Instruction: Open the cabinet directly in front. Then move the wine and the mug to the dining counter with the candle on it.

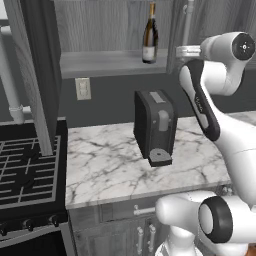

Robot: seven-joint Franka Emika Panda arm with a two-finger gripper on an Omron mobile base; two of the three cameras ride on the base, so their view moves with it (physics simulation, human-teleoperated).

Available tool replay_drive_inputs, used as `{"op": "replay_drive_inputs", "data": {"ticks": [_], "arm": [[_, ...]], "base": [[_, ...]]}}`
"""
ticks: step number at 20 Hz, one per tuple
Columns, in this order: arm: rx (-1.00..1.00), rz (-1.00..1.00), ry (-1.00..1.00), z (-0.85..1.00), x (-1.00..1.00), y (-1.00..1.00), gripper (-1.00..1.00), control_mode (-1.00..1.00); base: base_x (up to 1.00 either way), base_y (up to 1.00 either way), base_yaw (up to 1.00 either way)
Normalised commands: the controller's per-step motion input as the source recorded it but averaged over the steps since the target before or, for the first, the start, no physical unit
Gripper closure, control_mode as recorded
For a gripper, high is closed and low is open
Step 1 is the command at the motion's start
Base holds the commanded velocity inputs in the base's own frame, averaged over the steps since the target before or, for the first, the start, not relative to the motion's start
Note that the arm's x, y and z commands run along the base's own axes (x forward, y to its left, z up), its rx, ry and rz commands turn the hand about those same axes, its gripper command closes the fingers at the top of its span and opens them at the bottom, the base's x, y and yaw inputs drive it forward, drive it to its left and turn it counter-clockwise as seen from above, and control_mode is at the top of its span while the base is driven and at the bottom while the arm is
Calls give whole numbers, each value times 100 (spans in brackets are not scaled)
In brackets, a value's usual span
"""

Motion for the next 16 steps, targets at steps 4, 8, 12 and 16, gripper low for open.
{"op": "replay_drive_inputs", "data": {"ticks": [4, 8, 12, 16], "arm": [[0, 0, 0, 0, 46, 0, -100, -100], [0, 0, 0, 0, 59, 0, -100, -100], [0, 0, 0, 0, 75, 0, -100, -100], [1, 0, 0, -12, 82, 0, -100, -100]], "base": [[0, 0, 0], [0, 0, 0], [0, 0, 0], [0, 0, 0]]}}
